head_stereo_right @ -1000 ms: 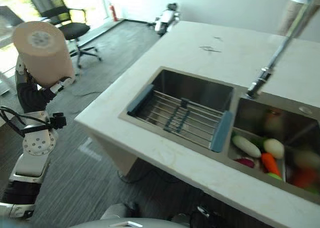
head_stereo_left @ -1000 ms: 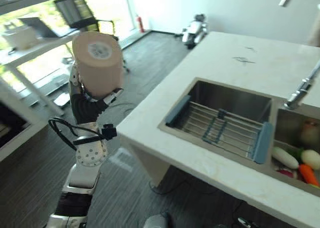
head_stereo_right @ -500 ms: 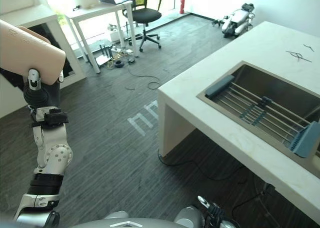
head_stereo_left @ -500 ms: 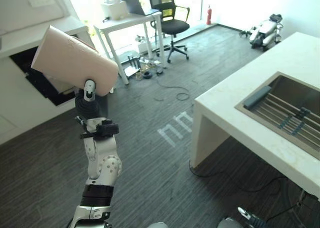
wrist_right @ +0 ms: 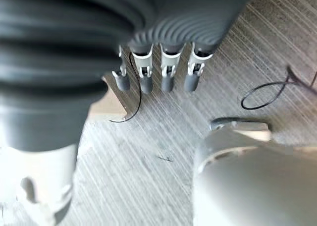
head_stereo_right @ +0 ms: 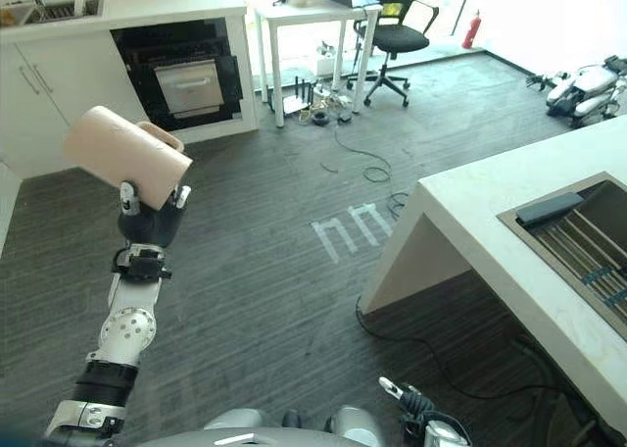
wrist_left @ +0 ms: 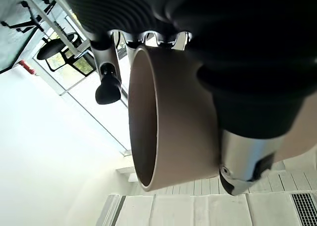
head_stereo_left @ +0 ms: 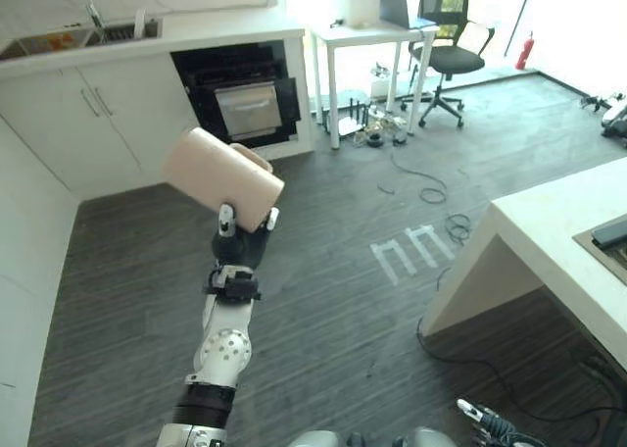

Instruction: Place the dishes in the dishwasher.

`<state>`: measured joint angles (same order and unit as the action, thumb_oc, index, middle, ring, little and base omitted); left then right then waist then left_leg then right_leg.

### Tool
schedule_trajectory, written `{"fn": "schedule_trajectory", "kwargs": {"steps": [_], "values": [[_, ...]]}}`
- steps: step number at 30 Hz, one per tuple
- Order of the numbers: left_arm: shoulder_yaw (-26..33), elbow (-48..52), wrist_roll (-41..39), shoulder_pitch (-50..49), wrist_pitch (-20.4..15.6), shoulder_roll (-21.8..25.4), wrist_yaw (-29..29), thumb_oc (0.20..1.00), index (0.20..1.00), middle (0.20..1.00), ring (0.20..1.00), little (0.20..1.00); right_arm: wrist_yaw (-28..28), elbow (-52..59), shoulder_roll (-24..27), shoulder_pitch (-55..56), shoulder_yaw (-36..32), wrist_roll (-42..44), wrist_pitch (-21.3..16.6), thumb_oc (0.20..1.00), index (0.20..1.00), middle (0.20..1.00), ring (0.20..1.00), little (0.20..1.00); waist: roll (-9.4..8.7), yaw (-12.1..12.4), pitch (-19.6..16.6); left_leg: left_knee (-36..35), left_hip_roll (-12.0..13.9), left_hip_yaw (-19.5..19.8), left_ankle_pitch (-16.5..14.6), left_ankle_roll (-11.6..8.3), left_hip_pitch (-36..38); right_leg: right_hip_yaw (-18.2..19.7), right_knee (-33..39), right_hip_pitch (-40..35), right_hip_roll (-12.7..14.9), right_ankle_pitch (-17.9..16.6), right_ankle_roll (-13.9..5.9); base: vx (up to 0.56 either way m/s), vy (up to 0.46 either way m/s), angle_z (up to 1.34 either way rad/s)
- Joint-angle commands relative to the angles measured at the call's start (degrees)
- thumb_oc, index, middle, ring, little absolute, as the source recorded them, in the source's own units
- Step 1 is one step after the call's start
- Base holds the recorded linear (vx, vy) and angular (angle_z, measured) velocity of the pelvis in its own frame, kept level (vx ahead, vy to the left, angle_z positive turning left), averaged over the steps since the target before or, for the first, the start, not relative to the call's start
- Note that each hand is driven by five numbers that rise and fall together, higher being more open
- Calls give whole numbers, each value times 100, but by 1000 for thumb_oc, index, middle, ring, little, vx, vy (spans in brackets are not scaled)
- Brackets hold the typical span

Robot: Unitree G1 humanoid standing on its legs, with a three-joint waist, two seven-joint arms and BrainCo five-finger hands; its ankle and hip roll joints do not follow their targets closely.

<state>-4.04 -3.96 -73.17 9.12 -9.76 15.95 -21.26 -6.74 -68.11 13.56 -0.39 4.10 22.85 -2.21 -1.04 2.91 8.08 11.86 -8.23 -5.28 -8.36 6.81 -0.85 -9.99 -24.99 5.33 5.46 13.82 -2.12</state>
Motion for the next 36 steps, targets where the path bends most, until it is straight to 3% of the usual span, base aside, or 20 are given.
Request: {"fn": "schedule_trajectory", "kwargs": {"steps": [1, 4, 6, 7, 8, 10, 13, 14, 15, 18, 20, 21, 22, 23, 24, 25, 28, 30, 34, 36], "values": [[64, 704, -265, 248, 23, -118, -456, 200, 200, 200, 200, 200, -107, -191, 150, -170, 217, -70, -84, 1000, 1000, 1000, 1000, 1000, -74, -78, 30, 533, 628, -160, -655, -468, 147, -110, 780, -430, 13, -513, -305, 172, -218, 8], [-35, 793, -405, 268, 50, -148, -452, 200, 200, 200, 200, 200, -160, -80, 170, -275, 387, -178, -142, 1000, 1000, 1000, 1000, 1000, -164, -44, 183, 533, 564, -357, -483, -508, 306, -97, 780, -527, 50, -501, -221, 145, -155, 10], [-105, 701, -376, 352, 193, -236, -461, 200, 200, 200, 200, 200, -109, -18, 200, -347, 456, 25, -123, 1000, 1000, 1000, 1000, 1000, -264, -6, 347, 533, 574, -572, 24, -677, 290, -102, 780, -673, 79, -508, -142, 133, -92, 7], [-109, 673, -336, 359, 215, -256, -477, 200, 200, 200, 200, 200, -119, -14, 209, -356, 446, 46, -121, 1000, 1000, 1000, 1000, 1000, -269, -9, 360, 533, 604, -617, 86, -710, 264, -118, 780, -694, 78, -500, -137, 126, 60, 18], [-178, 589, -307, 366, 204, -275, -509, 200, 200, 200, 200, 200, -178, -29, 246, -394, 414, 45, -122, 1000, 1000, 1000, 1000, 1000, -174, -66, 337, 533, 789, -742, 11, -777, 91, -224, 780, -704, 30, -467, -154, 117, 121, 33], [-227, 552, -280, 361, 170, -287, -477, 200, 200, 200, 200, 200, -209, -17, 288, -418, 424, -67, -84, 1000, 1000, 1000, 1000, 1000, -29, -109, 298, 533, 920, -699, -67, -858, -195, -293, 780, -688, -49, -418, -164, 168, 222, 62], [-240, 456, -291, 362, 215, -328, -556, 200, 200, 200, 200, 200, -92, -73, 317, -379, 459, -46, -10, 1000, 1000, 1000, 1000, 1000, 143, -71, 209, 533, 1172, -635, 203, -1111, -784, -444, 780, -760, -130, -246, -152, 242, 257, 26], [-232, 429, -298, 374, 245, -342, -596, 200, 200, 200, 200, 200, -63, -99, 328, -356, 444, -62, 4, 1000, 1000, 1000, 1000, 1000, 138, -81, 183, 533, 1232, -688, 154, -1178, -798, -467, 780, -848, -96, -128, -182, 326, 348, 10], [-195, 280, -353, 432, 302, -354, -745, 200, 200, 200, 200, 200, 26, -173, 334, -314, 393, -117, 18, 1000, 1000, 1000, 1000, 1000, 110, -156, 118, 533, 1412, -1144, 63, -1135, -725, -655, 780, -963, 36, 14, -245, 307, 354, 8], [-238, 60, -300, 542, 194, -285, -865, 200, 200, 200, 200, 200, 160, -277, 255, -225, 286, -44, 24, 1000, 1000, 1000, 1000, 1000, 30, -138, 17, 533, 1248, -1094, -146, -896, -647, -638, 780, -1118, 214, -10, -390, 249, 279, 28], [-278, 6, -64, 716, 314, -244, -813, 200, 200, 200, 200, 200, 195, -344, 163, -100, 188, 58, -42, 1000, 1000, 1000, 1000, 1000, -15, -124, -23, 533, 1077, -995, -324, -683, -472, -780, 780, -1470, 234, -107, -413, 306, 194, 13], [-302, 30, -13, 748, 330, -232, -763, 200, 200, 200, 200, 200, 218, -339, 132, -83, 165, 55, -39, 1000, 1000, 1000, 1000, 1000, -14, -146, -4, 533, 1012, -944, -364, -615, -400, -838, 780, -1564, 241, -364, -483, 259, 180, 33], [-330, 77, 25, 788, 346, -220, -663, 200, 200, 200, 200, 200, 247, -328, 88, -72, 139, 69, -31, 1000, 1000, 1000, 1000, 1000, 19, -193, 40, 533, 943, -844, -419, -518, -277, -904, 780, -1618, 251, -880, -607, 289, 246, 60], [-330, 105, 88, 825, 372, -230, -573, 200, 200, 200, 200, 200, 255, -312, 28, -35, 129, 153, -76, 1000, 1000, 1000, 1000, 1000, 77, -258, 150, 533, 850, -684, -509, -398, -100, -897, 288, -1409, 363, -1350, -702, 199, 234, 70], [-311, 127, 131, 846, 381, -245, -526, 200, 200, 200, 200, 200, 245, -293, 10, -48, 126, 148, -89, 1000, 1000, 1000, 1000, 1000, 149, -296, 196, 533, 880, -653, -442, -336, -101, -944, -149, -1130, 433, -1539, -605, 232, 176, 71], [-350, 118, 151, 863, 343, -226, -512, 200, 200, 200, 200, 200, 168, -282, -9, -53, 116, 33, -149, 1000, 1000, 1000, 1000, 1000, 166, -384, 263, 533, 814, -501, -531, -301, -8, -775, -298, -791, 272, -1490, -559, 174, 27, 70], [-499, 56, 129, 891, 317, -134, -626, 200, 200, 200, 200, 200, 106, -315, 58, -24, 147, 215, -188, 1000, 1000, 1000, 1000, 1000, 124, -584, 279, 533, 726, -249, -601, -346, 15, -466, 780, -502, -199, -1396, -460, 250, -116, 58], [-444, 229, 59, 833, 372, -26, -509, 200, 200, 200, 200, 200, 141, -352, 64, -17, 166, 278, -196, 1000, 1000, 1000, 1000, 1000, -94, -563, 247, 533, 522, -372, -762, -372, 77, -276, 780, 312, 134, -1227, -565, 306, -203, 74], [-412, 554, 62, 549, 482, 153, -622, 200, 200, 200, 200, 200, 300, -419, -27, -19, 85, 406, -163, 1000, 1000, 1000, 1000, 1000, -150, -522, 160, 533, 485, -429, -1024, -347, 267, -175, 780, 806, 376, -1519, -746, 434, -235, 23], [-359, 608, 9, 473, 484, 140, -664, 200, 200, 200, 200, 200, 283, -452, -4, 9, 49, 440, -128, 1000, 1000, 1000, 1000, 1000, -128, -515, 130, 533, 521, -425, -1066, -353, 428, -224, 780, 637, 315, -1401, -639, 581, -317, 26]]}}
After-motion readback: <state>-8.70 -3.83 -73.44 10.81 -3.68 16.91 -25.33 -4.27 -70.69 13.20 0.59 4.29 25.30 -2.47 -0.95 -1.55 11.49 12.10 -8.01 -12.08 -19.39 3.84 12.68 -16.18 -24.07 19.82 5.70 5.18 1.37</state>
